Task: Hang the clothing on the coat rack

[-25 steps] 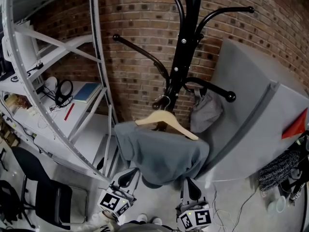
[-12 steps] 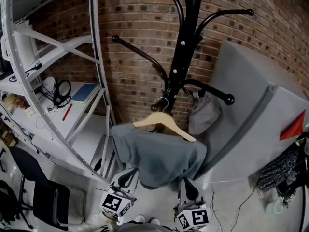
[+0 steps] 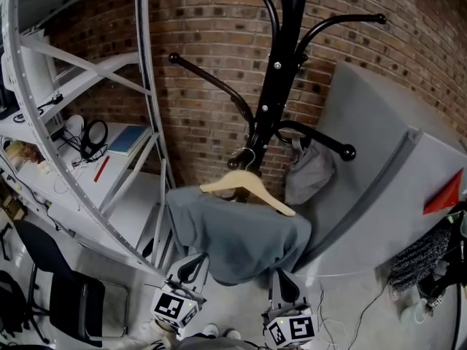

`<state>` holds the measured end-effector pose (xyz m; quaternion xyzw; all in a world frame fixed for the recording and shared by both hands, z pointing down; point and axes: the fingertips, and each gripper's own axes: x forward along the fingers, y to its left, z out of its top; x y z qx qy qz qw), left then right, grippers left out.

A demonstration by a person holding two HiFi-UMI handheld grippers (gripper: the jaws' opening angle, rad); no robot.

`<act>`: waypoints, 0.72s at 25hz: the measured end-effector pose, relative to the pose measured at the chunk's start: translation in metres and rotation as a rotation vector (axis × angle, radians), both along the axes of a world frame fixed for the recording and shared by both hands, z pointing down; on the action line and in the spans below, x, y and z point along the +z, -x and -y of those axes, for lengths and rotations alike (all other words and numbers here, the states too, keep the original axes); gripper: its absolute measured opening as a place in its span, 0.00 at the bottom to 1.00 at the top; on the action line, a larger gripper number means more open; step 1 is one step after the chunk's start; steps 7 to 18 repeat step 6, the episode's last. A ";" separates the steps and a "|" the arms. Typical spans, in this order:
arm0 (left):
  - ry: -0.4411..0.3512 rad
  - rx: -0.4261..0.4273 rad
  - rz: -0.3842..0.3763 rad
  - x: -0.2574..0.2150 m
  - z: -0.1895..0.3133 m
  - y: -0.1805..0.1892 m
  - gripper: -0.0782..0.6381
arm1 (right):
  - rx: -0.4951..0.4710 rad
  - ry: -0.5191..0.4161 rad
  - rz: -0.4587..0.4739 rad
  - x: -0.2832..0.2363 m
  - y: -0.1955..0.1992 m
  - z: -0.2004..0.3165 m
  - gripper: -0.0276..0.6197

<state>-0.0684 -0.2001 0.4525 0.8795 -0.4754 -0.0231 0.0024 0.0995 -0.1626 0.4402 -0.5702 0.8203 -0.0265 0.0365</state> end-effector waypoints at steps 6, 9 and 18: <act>-0.013 0.001 -0.005 0.004 0.003 0.000 0.12 | -0.003 0.000 0.002 0.000 -0.002 0.002 0.08; -0.013 0.001 -0.005 0.004 0.003 0.000 0.12 | -0.003 0.000 0.002 0.000 -0.002 0.002 0.08; -0.013 0.001 -0.005 0.004 0.003 0.000 0.12 | -0.003 0.000 0.002 0.000 -0.002 0.002 0.08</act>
